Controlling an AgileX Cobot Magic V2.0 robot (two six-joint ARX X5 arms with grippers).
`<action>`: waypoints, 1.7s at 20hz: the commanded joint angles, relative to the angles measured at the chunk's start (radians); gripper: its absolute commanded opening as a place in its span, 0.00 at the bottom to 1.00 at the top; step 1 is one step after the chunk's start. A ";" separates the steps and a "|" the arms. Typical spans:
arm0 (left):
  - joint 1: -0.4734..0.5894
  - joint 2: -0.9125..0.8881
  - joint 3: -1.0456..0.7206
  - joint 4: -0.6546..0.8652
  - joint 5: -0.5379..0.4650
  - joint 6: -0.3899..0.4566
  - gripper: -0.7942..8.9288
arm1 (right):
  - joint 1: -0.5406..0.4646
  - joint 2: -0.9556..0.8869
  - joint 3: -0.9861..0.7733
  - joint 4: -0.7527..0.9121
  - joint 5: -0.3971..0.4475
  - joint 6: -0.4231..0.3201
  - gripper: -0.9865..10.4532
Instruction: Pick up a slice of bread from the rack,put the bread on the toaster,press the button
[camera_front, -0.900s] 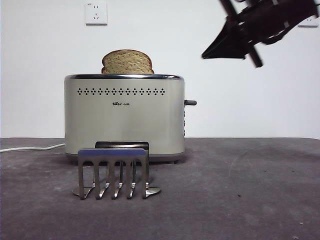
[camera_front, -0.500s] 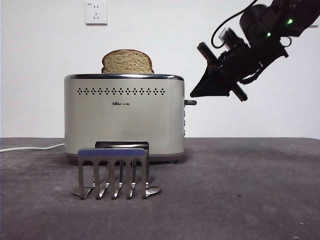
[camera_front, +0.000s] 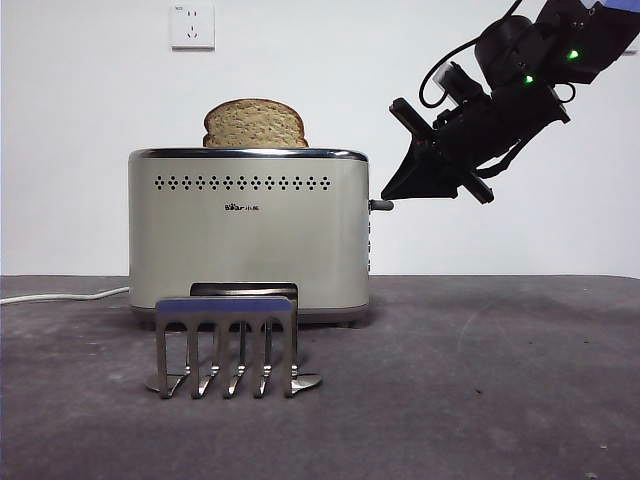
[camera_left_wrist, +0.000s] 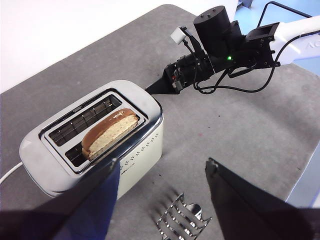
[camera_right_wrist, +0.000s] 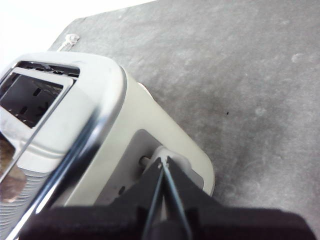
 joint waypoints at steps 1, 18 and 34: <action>-0.002 -0.003 -0.008 0.001 0.002 -0.007 0.38 | 0.006 0.040 0.002 0.003 0.001 -0.011 0.08; -0.002 -0.003 -0.008 -0.019 0.000 -0.006 0.38 | 0.019 0.131 0.002 -0.104 0.033 -0.056 0.08; -0.002 -0.003 -0.008 -0.028 -0.004 -0.003 0.38 | 0.017 0.068 0.006 -0.061 0.032 -0.056 0.08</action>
